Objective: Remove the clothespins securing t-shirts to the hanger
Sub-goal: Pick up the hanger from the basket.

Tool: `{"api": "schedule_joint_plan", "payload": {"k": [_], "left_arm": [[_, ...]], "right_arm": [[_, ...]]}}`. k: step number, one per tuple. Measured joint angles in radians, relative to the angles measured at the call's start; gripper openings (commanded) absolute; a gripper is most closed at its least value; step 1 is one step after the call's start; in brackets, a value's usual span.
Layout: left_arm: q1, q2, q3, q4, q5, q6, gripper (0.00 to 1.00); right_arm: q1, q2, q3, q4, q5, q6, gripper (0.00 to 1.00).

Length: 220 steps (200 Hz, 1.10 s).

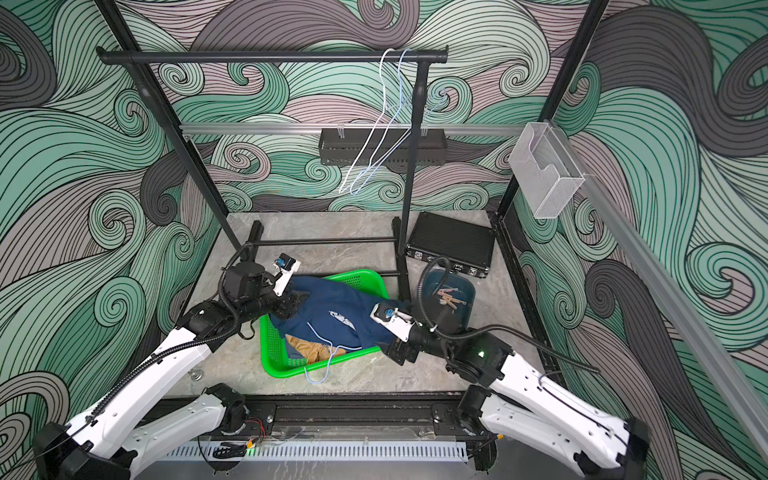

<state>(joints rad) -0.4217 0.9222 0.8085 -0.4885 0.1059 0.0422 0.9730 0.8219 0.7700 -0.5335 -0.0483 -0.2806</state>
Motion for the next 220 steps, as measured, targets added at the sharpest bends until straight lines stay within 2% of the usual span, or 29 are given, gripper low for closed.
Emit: {"api": "schedule_joint_plan", "payload": {"k": [38,59,80,95,160,220], "left_arm": [[0.063,-0.040,-0.073,-0.030,-0.006,-0.038,0.61],[0.076,-0.056,-0.094,-0.045,-0.011,-0.053,0.62],[0.084,-0.087,-0.095,-0.056,-0.024,-0.056,0.62],[0.093,-0.116,-0.095,-0.062,-0.035,-0.056,0.63],[0.135,-0.161,-0.105,-0.094,-0.046,-0.055,0.64],[0.153,-0.172,-0.113,-0.098,-0.042,-0.055,0.64]], "right_arm": [[0.131,0.155,0.021,0.048,0.034,0.006,0.74],[0.151,0.250,0.048,0.089,0.034,0.015,0.66],[0.151,0.328,0.079,0.113,0.031,0.017,0.52],[0.151,0.374,0.105,0.125,0.027,0.012,0.48],[0.166,0.478,0.138,0.158,-0.027,-0.009,0.41],[0.185,0.536,0.138,0.203,-0.013,-0.031,0.35]]}}
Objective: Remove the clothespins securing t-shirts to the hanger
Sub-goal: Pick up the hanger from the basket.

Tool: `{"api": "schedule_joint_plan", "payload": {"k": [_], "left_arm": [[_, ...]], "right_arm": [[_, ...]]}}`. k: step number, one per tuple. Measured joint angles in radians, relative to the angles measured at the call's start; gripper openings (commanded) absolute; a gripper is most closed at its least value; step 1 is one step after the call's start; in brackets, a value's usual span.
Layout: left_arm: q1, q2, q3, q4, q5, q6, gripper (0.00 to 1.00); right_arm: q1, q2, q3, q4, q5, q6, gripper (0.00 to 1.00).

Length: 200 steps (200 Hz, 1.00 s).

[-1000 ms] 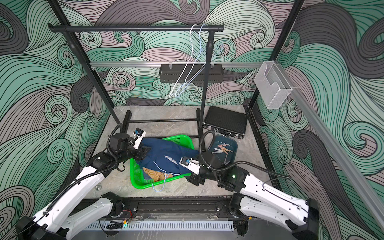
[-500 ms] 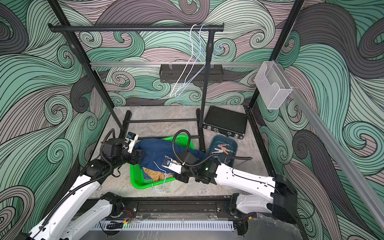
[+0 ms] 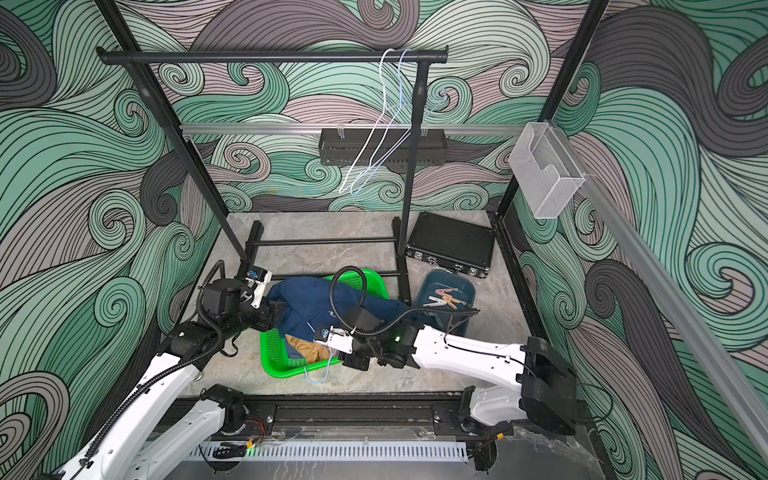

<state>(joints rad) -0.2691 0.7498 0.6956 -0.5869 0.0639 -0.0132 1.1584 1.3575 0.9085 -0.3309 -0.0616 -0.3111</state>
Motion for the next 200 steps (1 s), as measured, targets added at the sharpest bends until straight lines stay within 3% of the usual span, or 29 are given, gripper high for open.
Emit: {"api": "schedule_joint_plan", "payload": {"k": [37,83,156,173,200], "left_arm": [[0.007,-0.013,0.000,-0.006,0.000,0.000,0.64],[0.013,-0.017,0.000,-0.012,0.005,0.000,0.64],[0.015,-0.017,0.000,-0.022,0.011,0.000,0.65],[0.019,-0.020,0.000,-0.023,0.011,0.000,0.65],[0.020,-0.021,0.000,-0.023,0.011,0.000,0.66]], "right_arm": [[-0.001,0.040,0.000,0.020,0.029,-0.003,0.33],[-0.012,0.051,0.000,0.027,0.034,-0.007,0.22],[-0.024,0.064,0.000,0.018,0.032,-0.018,0.26],[-0.024,0.069,0.000,0.018,0.033,-0.019,0.20],[-0.024,0.072,0.002,0.007,0.032,-0.023,0.04]]}}
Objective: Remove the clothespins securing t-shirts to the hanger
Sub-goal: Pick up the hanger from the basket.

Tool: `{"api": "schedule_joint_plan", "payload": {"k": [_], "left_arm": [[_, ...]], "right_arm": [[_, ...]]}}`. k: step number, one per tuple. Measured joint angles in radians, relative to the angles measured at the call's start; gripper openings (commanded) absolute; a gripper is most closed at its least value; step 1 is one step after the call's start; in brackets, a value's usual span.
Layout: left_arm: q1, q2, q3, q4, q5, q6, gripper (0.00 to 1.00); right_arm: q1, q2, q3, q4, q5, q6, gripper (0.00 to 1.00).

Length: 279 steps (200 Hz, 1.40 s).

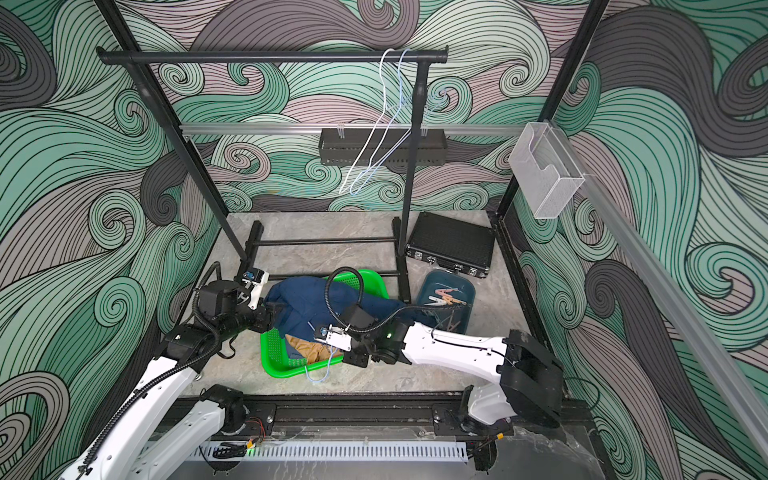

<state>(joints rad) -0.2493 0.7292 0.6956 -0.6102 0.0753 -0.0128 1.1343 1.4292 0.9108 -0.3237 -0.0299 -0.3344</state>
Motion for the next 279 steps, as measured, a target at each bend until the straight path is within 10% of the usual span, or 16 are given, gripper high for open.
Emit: {"api": "schedule_joint_plan", "payload": {"k": [139,279], "left_arm": [[0.032,-0.058,0.155,0.080,0.039,0.101,0.75],[0.270,0.093,0.034,0.423,0.587,0.295,0.74]], "right_arm": [[-0.233,-0.204,0.217,-0.225,-0.261,0.146,0.00],[-0.356,-0.227,0.309,-0.299,-0.457,0.179,0.00]]}}
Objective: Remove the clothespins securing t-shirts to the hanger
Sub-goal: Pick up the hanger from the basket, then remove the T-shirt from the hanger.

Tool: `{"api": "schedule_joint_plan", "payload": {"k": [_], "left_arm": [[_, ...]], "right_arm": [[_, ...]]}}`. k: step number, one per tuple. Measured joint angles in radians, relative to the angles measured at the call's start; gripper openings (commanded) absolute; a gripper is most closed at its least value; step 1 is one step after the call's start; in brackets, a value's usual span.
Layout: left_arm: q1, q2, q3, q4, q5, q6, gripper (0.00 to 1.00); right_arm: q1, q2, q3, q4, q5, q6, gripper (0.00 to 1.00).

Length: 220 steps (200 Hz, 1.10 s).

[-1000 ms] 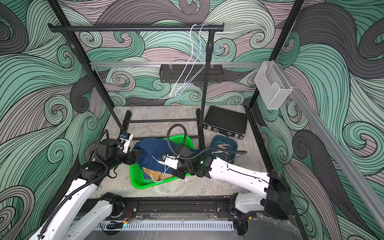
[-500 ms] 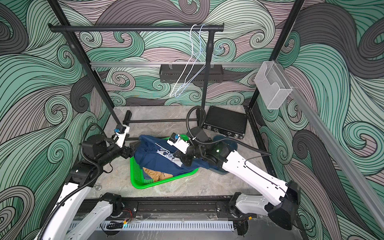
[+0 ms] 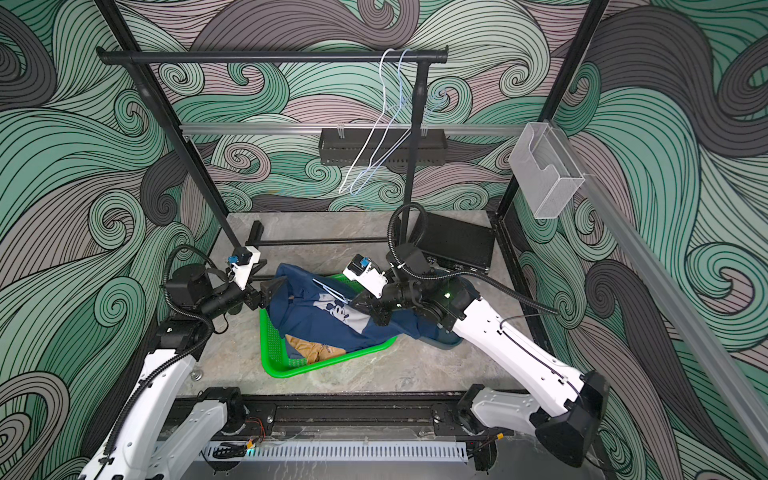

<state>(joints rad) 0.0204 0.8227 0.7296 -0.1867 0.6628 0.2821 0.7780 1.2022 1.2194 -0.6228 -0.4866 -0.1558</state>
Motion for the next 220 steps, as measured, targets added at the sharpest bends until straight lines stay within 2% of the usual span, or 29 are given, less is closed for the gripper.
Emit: {"api": "schedule_joint_plan", "payload": {"k": [24,42,62,89,112,170,220], "left_arm": [[0.021,0.072,0.012,0.000,0.043,0.011,0.71],[0.037,0.086,0.012,-0.002,0.065,0.018,0.65],[0.052,0.089,0.013,-0.002,0.085,0.023,0.50],[0.063,0.123,0.022,-0.008,0.102,0.026,0.12],[0.076,0.137,0.022,-0.010,0.109,0.022,0.01],[0.115,0.152,0.029,0.000,0.106,-0.051,0.00],[0.168,0.190,0.066,-0.005,0.037,-0.128,0.00]], "right_arm": [[-0.004,0.000,0.003,-0.006,-0.011,0.000,0.00],[-0.006,0.000,0.008,-0.010,-0.015,0.000,0.00],[-0.010,0.000,0.011,-0.010,-0.020,0.000,0.00],[-0.016,0.000,0.013,-0.010,-0.023,0.000,0.00],[-0.021,0.000,0.014,-0.011,-0.026,0.000,0.00],[-0.038,-0.010,0.019,-0.011,-0.025,0.000,0.00],[-0.078,-0.076,0.017,-0.009,-0.026,0.007,0.00]]}}
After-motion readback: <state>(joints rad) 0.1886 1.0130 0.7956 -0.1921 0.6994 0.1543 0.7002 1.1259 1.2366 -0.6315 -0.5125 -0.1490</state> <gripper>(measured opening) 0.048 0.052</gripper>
